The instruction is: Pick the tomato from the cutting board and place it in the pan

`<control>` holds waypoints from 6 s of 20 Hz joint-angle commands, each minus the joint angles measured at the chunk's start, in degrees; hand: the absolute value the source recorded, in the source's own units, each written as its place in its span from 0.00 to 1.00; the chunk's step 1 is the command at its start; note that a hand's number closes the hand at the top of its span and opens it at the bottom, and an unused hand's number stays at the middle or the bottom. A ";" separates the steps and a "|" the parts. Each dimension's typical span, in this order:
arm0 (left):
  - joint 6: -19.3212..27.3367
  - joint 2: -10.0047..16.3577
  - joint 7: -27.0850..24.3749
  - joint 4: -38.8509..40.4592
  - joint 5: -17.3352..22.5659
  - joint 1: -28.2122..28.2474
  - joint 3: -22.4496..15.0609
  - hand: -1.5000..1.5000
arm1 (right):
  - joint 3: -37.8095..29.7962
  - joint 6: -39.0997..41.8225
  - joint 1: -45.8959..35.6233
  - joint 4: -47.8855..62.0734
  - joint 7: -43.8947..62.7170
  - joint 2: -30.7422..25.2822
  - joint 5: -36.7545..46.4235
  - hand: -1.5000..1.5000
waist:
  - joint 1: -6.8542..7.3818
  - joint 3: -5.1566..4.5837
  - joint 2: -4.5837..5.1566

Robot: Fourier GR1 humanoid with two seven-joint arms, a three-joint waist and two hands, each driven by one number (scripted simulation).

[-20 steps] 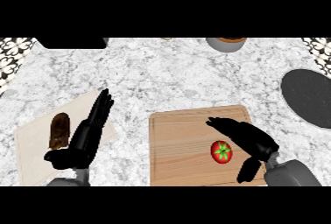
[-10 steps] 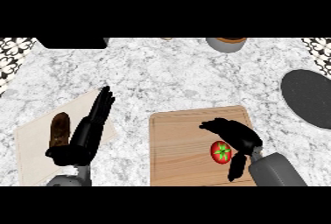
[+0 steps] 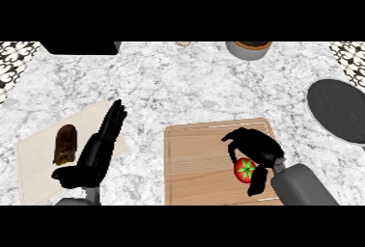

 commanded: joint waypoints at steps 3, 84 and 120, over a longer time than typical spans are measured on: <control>-0.61 -0.29 -0.17 0.95 0.10 -0.58 0.84 0.50 | -2.21 -5.31 1.34 2.43 -4.03 -0.23 1.79 1.00 | -0.10 0.87 1.04; -0.18 -3.33 -0.19 -0.51 -2.52 -0.65 -1.40 0.50 | -72.95 -18.31 -22.17 58.21 -19.12 -29.45 -34.88 0.00 | 2.12 1.31 2.12; -1.40 -1.96 0.10 1.67 -2.41 -2.57 2.27 0.50 | -64.86 4.81 -1.93 55.51 -36.83 -33.98 -41.31 0.00 | 0.32 1.02 1.27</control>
